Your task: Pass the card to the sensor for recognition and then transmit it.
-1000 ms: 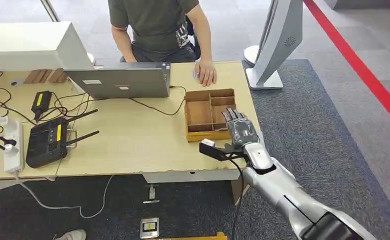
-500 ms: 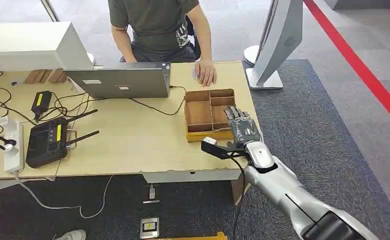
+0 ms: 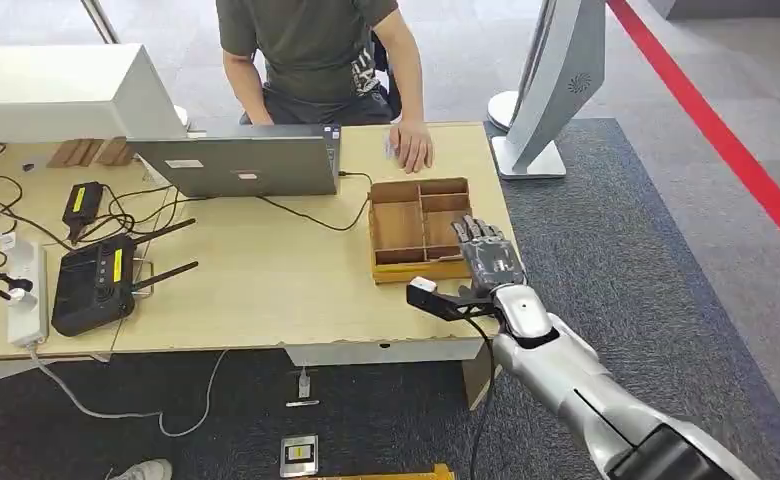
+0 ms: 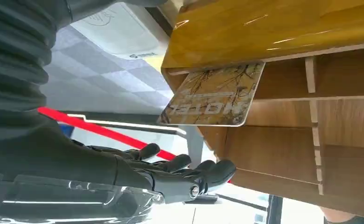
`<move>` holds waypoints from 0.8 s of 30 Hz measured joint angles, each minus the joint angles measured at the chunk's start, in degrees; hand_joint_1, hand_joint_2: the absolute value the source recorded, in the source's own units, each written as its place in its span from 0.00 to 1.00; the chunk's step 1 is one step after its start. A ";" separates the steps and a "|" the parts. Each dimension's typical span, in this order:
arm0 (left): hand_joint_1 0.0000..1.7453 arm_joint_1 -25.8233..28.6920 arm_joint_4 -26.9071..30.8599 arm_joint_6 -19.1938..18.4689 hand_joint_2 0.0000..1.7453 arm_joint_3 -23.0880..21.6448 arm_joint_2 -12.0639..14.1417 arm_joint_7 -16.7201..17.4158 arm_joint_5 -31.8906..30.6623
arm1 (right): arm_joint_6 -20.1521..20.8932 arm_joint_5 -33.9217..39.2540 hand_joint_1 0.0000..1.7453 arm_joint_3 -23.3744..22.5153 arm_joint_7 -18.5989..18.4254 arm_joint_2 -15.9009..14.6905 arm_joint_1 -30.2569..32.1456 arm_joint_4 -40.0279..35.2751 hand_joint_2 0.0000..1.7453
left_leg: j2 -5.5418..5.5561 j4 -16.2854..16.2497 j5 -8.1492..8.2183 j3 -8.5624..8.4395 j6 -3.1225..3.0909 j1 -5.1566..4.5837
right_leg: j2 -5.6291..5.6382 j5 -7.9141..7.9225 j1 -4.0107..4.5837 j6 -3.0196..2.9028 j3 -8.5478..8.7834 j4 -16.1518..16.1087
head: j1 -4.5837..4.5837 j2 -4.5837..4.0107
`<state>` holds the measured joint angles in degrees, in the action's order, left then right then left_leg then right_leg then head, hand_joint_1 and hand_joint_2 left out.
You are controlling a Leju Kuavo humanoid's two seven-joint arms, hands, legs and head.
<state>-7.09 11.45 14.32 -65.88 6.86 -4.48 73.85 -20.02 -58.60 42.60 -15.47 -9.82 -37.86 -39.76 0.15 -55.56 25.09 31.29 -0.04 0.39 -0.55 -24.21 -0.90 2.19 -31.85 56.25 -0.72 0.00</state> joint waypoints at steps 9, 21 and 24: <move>0.00 0.00 0.00 0.00 0.00 0.00 0.00 0.02 -0.02 | 0.46 0.33 1.00 -0.02 0.28 0.00 0.20 0.00 1.00 | 0.00 0.00 0.00 0.00 0.00 0.00 | 0.00 0.00 0.00 0.00 0.00 0.00 | 0.00 0.00; 0.00 0.00 0.00 0.00 0.00 0.00 0.00 0.15 -0.33 | 0.48 0.33 1.00 -0.13 0.76 -0.06 0.18 -0.02 1.00 | 0.00 0.00 0.00 -0.01 0.00 0.00 | 0.00 0.00 0.00 0.00 0.01 0.00 | 0.00 0.00; 0.00 0.01 0.00 0.00 0.00 0.00 0.00 0.15 -0.33 | 0.50 0.33 1.00 -0.15 0.77 -0.09 0.21 -0.02 1.00 | 0.00 0.00 0.00 -0.01 0.00 0.00 | 0.00 0.00 0.00 0.00 0.01 0.00 | 0.02 0.00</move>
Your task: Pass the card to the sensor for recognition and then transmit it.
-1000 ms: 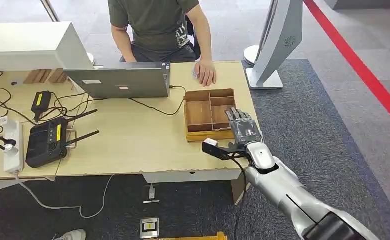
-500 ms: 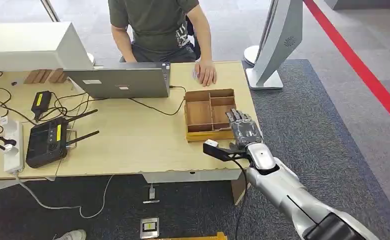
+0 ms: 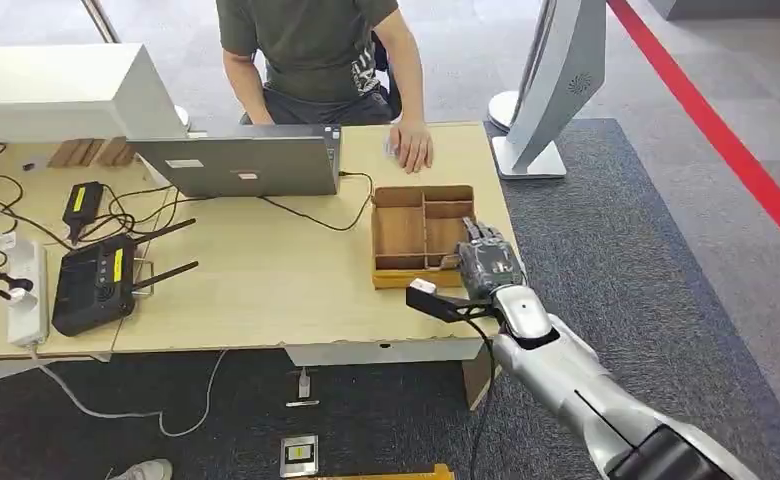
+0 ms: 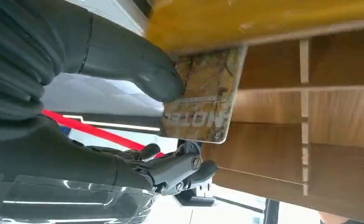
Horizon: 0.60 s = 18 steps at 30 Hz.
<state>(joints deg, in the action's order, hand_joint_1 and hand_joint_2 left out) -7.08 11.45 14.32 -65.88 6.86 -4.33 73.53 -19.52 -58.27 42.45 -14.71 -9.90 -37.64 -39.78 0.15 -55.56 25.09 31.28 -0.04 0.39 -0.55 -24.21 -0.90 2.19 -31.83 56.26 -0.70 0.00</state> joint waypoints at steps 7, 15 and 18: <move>0.00 -0.03 0.00 -0.09 0.00 0.00 0.00 0.04 -0.02 | 0.11 -0.17 1.00 0.00 0.17 0.11 -0.01 0.00 1.00 | 0.00 0.00 0.00 0.00 0.00 0.00 | 0.00 0.00 0.00 0.00 0.00 0.00 | -0.02 0.00; 0.00 -0.03 0.00 -0.07 0.00 0.00 0.00 0.02 -0.07 | 0.02 -0.11 1.00 0.00 0.35 0.15 0.00 0.02 1.00 | 0.00 0.00 0.00 0.00 0.00 0.00 | 0.00 0.00 0.00 0.00 0.00 0.00 | -0.02 0.00; 0.00 -0.03 0.00 -0.07 0.00 0.00 0.00 0.00 -0.02 | -0.28 -0.18 1.00 0.00 0.61 0.20 -0.02 0.02 1.00 | 0.00 0.00 0.00 0.00 0.00 0.00 | 0.00 0.00 0.00 0.00 0.01 0.00 | -0.02 0.00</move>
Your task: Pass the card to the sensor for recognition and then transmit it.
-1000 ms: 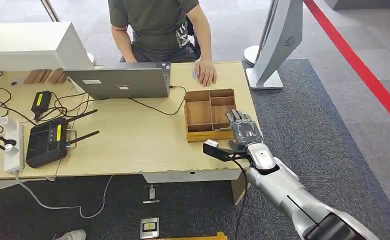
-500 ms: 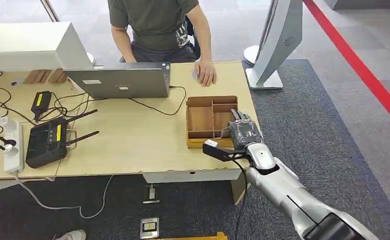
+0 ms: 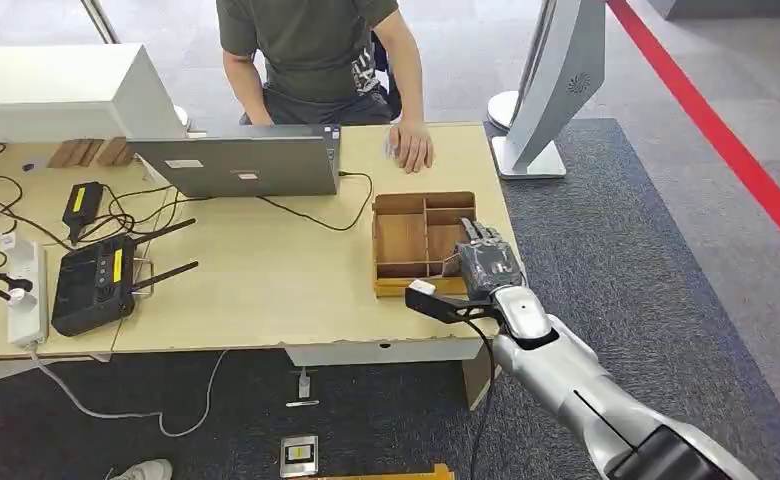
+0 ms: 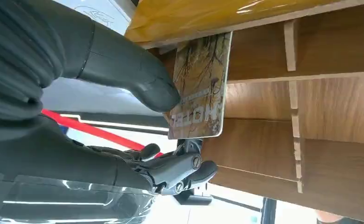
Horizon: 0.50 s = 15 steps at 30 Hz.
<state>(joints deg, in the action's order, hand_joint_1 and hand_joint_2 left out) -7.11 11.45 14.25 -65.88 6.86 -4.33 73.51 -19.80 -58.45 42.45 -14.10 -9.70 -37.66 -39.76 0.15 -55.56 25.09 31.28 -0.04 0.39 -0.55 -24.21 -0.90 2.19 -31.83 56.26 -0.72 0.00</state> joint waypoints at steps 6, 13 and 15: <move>0.00 0.00 0.00 0.02 0.00 0.00 0.00 -0.09 0.00 | -0.39 -0.81 1.00 -0.02 0.00 0.17 -0.86 -0.37 1.00 | 0.00 0.00 0.00 0.00 0.00 0.00 | 0.00 0.01 0.00 -0.01 0.00 0.01 | 0.00 0.00; 0.00 0.00 0.00 0.02 0.00 0.00 0.00 -0.70 0.02 | 0.53 -6.49 1.00 0.02 -1.36 0.26 -3.56 -4.07 1.00 | 0.00 0.00 -0.02 -0.01 0.01 0.00 | 0.01 0.04 0.00 -0.05 -0.01 0.02 | 0.00 0.00; 0.00 -0.01 0.00 0.00 0.00 0.00 0.00 -0.70 0.02 | 1.38 -7.08 1.00 0.02 -1.66 0.33 -4.45 -5.26 1.00 | 0.00 0.00 -0.02 -0.01 0.01 0.00 | 0.01 0.04 0.00 -0.05 -0.01 0.02 | 0.00 0.00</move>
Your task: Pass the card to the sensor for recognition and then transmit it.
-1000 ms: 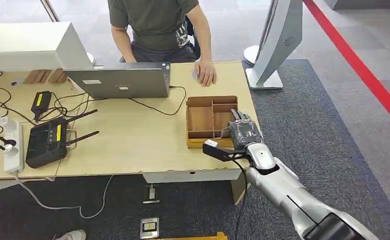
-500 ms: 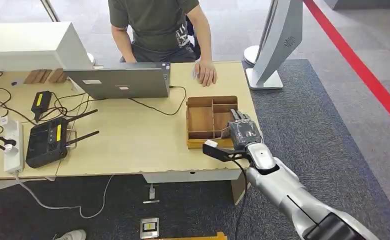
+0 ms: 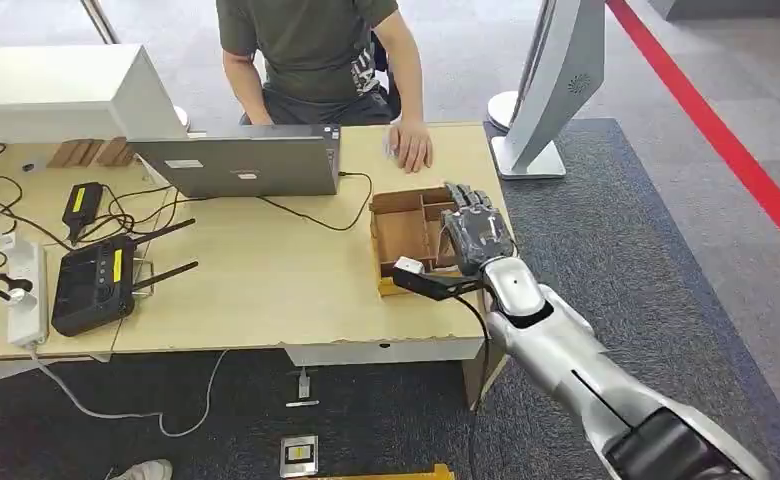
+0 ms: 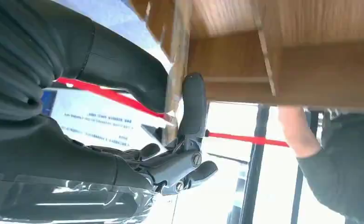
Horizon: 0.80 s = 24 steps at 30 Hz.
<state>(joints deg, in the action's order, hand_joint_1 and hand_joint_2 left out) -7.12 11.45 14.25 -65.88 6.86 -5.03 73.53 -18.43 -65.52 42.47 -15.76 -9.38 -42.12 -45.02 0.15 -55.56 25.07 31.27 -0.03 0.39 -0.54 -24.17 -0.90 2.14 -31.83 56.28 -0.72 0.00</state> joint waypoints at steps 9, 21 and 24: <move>0.00 -0.01 0.00 -0.04 0.00 0.00 0.02 0.68 -0.04 | 4.24 -3.22 1.00 0.09 -0.66 0.94 -4.30 -5.82 1.00 | -0.01 0.00 -0.01 0.00 0.01 0.00 | 0.00 0.00 0.00 -0.01 -0.01 0.01 | 0.00 0.00; 0.00 -0.07 0.00 -0.87 0.00 -0.11 0.00 0.87 -1.51 | 6.43 -3.85 1.00 0.70 -2.53 2.03 -7.13 -7.31 1.00 | 0.00 0.00 -0.01 0.02 0.01 0.00 | 0.00 0.01 0.00 -0.01 -0.02 0.00 | 0.00 0.00; 0.00 -0.08 0.00 -1.03 0.00 -0.18 0.00 0.59 -1.83 | 6.91 -4.59 1.00 1.14 -3.89 2.38 -8.86 -5.97 1.00 | 0.00 0.00 -0.01 0.01 0.01 0.00 | 0.00 0.01 0.00 -0.01 -0.02 0.00 | 0.00 0.00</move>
<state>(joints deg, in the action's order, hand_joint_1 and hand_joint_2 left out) -7.19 11.45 13.22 -66.05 6.86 -4.44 71.69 -11.52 -70.12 43.61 -19.65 -6.99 -50.98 -50.99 0.15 -55.56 25.06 31.29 -0.02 0.39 -0.54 -24.17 -0.90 2.13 -31.85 56.28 -0.72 0.00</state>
